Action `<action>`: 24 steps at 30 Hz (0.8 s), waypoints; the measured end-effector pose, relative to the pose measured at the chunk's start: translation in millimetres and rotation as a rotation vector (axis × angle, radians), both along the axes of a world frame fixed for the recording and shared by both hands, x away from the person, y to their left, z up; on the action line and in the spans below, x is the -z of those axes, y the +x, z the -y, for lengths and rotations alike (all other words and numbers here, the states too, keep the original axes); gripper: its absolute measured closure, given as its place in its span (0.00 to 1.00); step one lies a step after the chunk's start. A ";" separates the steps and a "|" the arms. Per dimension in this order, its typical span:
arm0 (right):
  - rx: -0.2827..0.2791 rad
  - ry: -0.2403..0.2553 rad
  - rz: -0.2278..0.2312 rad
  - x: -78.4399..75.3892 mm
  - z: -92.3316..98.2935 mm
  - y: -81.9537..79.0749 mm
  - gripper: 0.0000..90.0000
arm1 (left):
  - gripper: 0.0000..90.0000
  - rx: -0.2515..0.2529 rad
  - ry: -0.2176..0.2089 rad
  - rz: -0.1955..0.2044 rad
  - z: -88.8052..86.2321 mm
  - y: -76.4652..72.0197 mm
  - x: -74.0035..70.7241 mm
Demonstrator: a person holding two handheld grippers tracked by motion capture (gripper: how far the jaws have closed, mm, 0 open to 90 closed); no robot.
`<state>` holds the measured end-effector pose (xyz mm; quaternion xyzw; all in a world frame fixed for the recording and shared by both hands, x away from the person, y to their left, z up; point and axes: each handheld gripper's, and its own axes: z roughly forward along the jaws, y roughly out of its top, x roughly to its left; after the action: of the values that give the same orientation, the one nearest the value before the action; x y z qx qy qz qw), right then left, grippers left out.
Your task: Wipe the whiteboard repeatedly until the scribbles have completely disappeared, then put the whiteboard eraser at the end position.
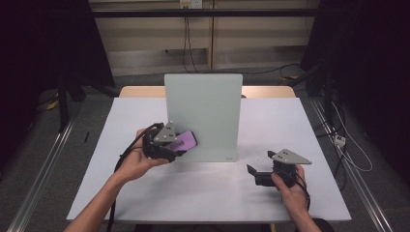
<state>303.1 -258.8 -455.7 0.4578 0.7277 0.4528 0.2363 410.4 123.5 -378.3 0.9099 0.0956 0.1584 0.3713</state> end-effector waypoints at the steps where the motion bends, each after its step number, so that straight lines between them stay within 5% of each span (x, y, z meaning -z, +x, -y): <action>1: 0.000 -0.001 0.000 -0.1 0.1 -0.3 0.06 | 0.45 -0.017 -0.016 0.000 -4.8 1.4 -4.3; 7: 0.001 -0.005 0.003 -0.1 0.9 -1.5 0.06 | 0.45 -0.039 -0.099 -0.042 -22.3 5.9 -17.3; 16: -0.009 -0.006 0.009 -0.7 1.7 -4.1 0.06 | 0.45 -0.009 -0.050 -0.028 -9.0 -8.4 -19.4; 24: -0.011 -0.004 0.007 -0.9 1.7 -4.4 0.06 | 0.45 0.001 -0.039 -0.093 -0.3 -13.6 -16.7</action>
<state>298.7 -260.4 -454.8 0.4517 0.7303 0.4542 0.2373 396.8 123.7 -361.6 0.9089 0.1153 0.1139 0.3843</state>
